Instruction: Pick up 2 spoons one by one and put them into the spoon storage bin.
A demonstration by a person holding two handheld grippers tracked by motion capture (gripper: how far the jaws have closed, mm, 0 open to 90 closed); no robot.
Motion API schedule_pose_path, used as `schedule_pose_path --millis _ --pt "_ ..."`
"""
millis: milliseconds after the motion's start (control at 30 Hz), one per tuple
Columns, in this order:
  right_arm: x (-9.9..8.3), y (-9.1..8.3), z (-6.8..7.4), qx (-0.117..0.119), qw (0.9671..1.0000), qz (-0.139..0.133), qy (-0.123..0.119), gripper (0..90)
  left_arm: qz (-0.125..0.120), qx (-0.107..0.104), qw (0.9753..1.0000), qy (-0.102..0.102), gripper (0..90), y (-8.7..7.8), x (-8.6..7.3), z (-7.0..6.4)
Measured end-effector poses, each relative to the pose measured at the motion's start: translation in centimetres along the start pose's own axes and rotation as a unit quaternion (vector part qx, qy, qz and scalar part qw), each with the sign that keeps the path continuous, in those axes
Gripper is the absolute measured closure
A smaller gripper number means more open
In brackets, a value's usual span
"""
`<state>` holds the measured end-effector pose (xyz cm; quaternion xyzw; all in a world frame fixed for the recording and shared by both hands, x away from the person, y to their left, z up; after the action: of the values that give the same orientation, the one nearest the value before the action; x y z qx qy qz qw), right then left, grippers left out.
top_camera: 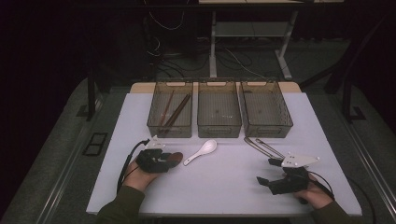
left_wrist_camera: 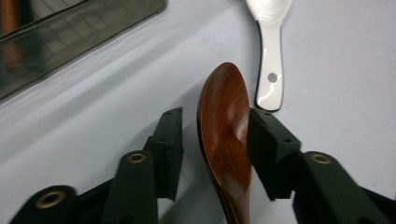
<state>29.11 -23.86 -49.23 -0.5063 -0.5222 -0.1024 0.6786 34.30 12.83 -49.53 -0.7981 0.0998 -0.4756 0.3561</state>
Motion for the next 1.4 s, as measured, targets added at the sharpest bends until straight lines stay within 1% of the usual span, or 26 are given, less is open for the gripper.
schedule_pose_path --millis 33,133,167,267,333,533,800,1133,1333,1400 --pt "0.0 0.0 0.0 0.0 1.0 0.0 0.0 14.1 0.004 -0.001 1.0 0.002 58.8 0.01 0.0 -0.07" --pt "-0.01 0.0 0.01 0.0 1.0 0.0 0.0 14.1 0.007 -0.004 1.0 0.001 62.5 0.15 0.03 -0.34" --pt "-0.01 0.0 0.0 0.0 1.0 0.001 0.0 14.2 0.01 -0.005 0.9999 0.007 63.5 0.16 0.05 -0.32" --pt "0.0 -0.02 0.02 0.001 1.0 0.0 0.0 14.1 0.009 -0.007 0.9999 -0.001 66.2 0.25 0.08 -0.55" --pt "-0.01 -0.02 0.01 0.001 1.0 0.0 0.0 14.2 0.014 -0.009 0.9999 0.004 68.2 0.23 0.09 -0.52" --pt "-0.01 -0.02 0.02 0.001 1.0 0.0 -0.001 14.2 0.023 -0.008 0.9997 0.004 75.9 0.21 0.07 -0.56" --pt "0.0 -0.02 0.02 0.001 1.0 0.0 0.0 14.2 0.026 -0.009 0.9996 0.001 79.8 0.22 0.17 -0.6" --pt "-0.02 -0.02 0.06 0.002 1.0 0.001 -0.001 14.2 0.033 -0.007 0.9994 -0.002 80.2 0.16 0.23 -0.74" --pt "-0.03 -0.04 0.06 0.003 1.0 0.001 -0.001 14.1 0.03 -0.005 0.9995 0.002 80.3 -0.31 0.42 -0.85" --pt "-0.01 -0.03 0.04 0.002 1.0 0.0 -0.001 14.1 0.024 -0.006 0.9997 0.001 80.3 -0.43 0.51 -0.93"
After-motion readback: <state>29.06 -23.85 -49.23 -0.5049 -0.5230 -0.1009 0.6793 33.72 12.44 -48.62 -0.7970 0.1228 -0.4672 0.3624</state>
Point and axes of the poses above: each handheld gripper's, and its own axes: y roughly forward along the jaws, x roughly out of its top, z roughly to its left, the point moved 7 cm from there along y, roughly forward along the jaws, and after that the axes turned 15 degrees about -x, right-handed, at the moved point
